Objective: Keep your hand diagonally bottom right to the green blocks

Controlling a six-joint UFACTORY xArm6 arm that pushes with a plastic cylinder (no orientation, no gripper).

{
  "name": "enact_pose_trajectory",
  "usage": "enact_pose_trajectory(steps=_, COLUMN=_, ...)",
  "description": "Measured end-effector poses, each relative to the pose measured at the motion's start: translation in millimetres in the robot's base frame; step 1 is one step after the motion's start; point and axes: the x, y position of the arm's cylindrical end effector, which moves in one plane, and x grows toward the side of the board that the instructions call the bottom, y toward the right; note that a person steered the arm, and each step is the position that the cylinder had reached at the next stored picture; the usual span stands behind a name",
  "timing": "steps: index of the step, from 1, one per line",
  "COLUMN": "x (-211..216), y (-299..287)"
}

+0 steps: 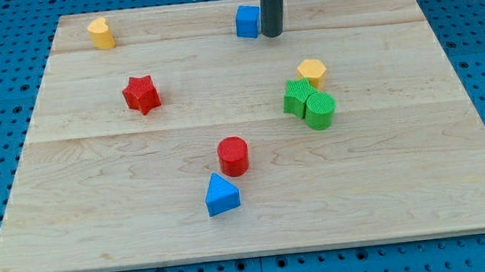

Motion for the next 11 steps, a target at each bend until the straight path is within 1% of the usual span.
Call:
enact_pose_trajectory(steps=1, x=-18.6, y=-18.2)
enact_pose_trajectory(steps=2, x=-32.6, y=-14.0)
enact_pose_trajectory(steps=3, x=-21.6, y=47.5)
enact_pose_trajectory(steps=5, x=-21.6, y=142.8)
enact_pose_trajectory(steps=6, x=-21.6, y=167.0)
enact_pose_trajectory(steps=7, x=-12.2, y=194.8)
enact_pose_trajectory(steps=8, x=14.0, y=200.2)
enact_pose_trajectory(steps=9, x=78.2, y=185.3)
enact_pose_trajectory(steps=11, x=180.4, y=144.9)
